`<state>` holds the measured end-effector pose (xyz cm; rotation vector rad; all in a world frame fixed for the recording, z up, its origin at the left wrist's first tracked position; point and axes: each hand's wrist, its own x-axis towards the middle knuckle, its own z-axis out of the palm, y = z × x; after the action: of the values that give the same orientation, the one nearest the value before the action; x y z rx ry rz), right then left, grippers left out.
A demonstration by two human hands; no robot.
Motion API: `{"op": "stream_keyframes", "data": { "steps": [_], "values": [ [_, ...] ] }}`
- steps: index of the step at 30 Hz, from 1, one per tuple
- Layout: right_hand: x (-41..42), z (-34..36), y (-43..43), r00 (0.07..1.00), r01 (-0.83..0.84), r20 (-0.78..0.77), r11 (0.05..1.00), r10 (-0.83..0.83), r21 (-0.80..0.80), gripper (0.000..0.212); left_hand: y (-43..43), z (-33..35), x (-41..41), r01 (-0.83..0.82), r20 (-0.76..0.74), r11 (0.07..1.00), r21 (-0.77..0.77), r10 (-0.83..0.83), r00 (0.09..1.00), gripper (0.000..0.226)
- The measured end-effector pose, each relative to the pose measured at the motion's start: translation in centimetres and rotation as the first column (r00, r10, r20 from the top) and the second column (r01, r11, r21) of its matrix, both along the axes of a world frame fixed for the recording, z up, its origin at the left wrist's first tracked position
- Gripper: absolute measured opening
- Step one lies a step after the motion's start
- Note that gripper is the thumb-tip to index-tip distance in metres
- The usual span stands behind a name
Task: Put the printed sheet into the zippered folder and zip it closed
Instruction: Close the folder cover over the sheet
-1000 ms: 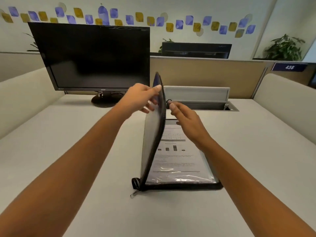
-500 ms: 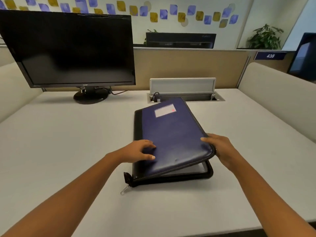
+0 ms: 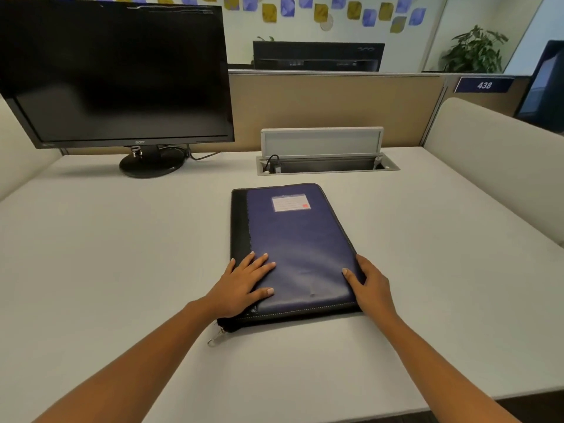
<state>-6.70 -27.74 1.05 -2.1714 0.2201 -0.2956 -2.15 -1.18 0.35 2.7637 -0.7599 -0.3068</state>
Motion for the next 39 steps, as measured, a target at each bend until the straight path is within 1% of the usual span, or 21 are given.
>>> {"op": "stream_keyframes", "data": {
  "steps": [5,12,15,17,18,20,22,24,25,26,27,28,30,33,34,36,39],
  "values": [
    [1.4,-0.5,0.1,0.998,0.010,-0.057,0.997,-0.014,-0.079,0.052,0.0,-0.1,1.2,0.001,0.002,1.000,0.026,-0.001,1.000,0.058],
    [4.5,-0.6,0.3,0.996,0.018,-0.089,0.995,-0.027,-0.099,0.053,0.0,0.1,3.8,-0.027,0.001,0.999,0.042,0.027,1.000,0.057],
    [5.2,-0.8,0.3,0.995,0.015,-0.094,0.991,-0.027,-0.130,0.052,0.0,0.1,4.3,-0.039,-0.007,0.999,0.011,0.039,0.999,0.057],
    [5.4,-1.0,0.2,0.995,0.015,-0.095,0.989,-0.030,-0.150,0.050,0.0,0.2,4.0,-0.067,-0.025,0.995,-0.077,0.066,0.998,0.055],
    [5.3,-1.0,0.2,0.995,0.030,-0.087,0.985,-0.046,-0.172,0.049,0.1,0.2,3.6,-0.095,-0.041,0.984,-0.150,0.090,0.995,0.054],
    [4.9,-1.0,0.5,0.995,0.094,-0.004,0.959,-0.099,-0.269,0.044,0.7,0.3,2.6,-0.172,-0.075,0.931,-0.322,0.156,0.985,0.049],
    [3.9,-0.8,1.3,0.982,0.163,0.154,0.911,-0.111,-0.380,0.032,1.8,0.3,1.4,-0.247,-0.079,0.854,-0.457,0.238,0.968,0.040],
    [2.6,-0.6,3.0,0.948,0.206,0.309,0.880,-0.072,-0.428,0.020,3.1,0.5,-0.1,-0.314,-0.095,0.756,-0.574,0.320,0.943,0.027],
    [1.9,-0.5,4.0,0.934,0.193,0.357,0.882,-0.029,-0.431,0.014,3.6,0.6,-0.8,-0.348,-0.136,0.689,-0.635,0.344,0.929,0.020],
    [1.3,-0.3,5.2,0.925,0.137,0.379,0.896,0.037,-0.423,0.009,4.2,0.8,-1.6,-0.379,-0.184,0.629,-0.679,0.354,0.917,0.017],
    [0.7,-0.1,6.4,0.921,0.042,0.370,0.915,0.120,-0.402,0.004,4.7,1.0,-2.2,-0.401,-0.225,0.591,-0.700,0.352,0.909,0.018],
    [0.2,-0.1,7.6,0.921,-0.067,0.334,0.927,0.200,-0.370,0.003,5.2,1.2,-2.8,-0.418,-0.256,0.583,-0.697,0.342,0.904,0.019],
    [-0.8,-0.1,9.8,0.916,-0.243,0.241,0.921,0.321,-0.303,0.008,6.0,1.2,-3.7,-0.437,-0.301,0.612,-0.659,0.317,0.899,0.017],
    [-1.8,-0.9,12.5,0.884,-0.422,0.085,0.862,0.460,-0.280,0.013,6.7,1.3,-4.3,-0.438,-0.305,0.673,-0.596,0.315,0.899,0.017],
    [-2.0,-1.2,13.2,0.871,-0.465,0.021,0.838,0.491,-0.285,0.014,6.9,1.3,-4.4,-0.422,-0.288,0.700,-0.576,0.309,0.906,0.017],
    [-2.2,-1.6,14.4,0.861,-0.501,-0.070,0.815,0.504,-0.292,0.019,7.0,1.3,-4.6,-0.391,-0.265,0.736,-0.552,0.290,0.920,0.016],
    [-2.4,-1.7,15.7,0.888,-0.457,-0.111,0.833,0.446,-0.311,0.030,7.0,0.9,-4.9,-0.395,-0.268,0.741,-0.543,0.292,0.918,0.009]
  ]
}}
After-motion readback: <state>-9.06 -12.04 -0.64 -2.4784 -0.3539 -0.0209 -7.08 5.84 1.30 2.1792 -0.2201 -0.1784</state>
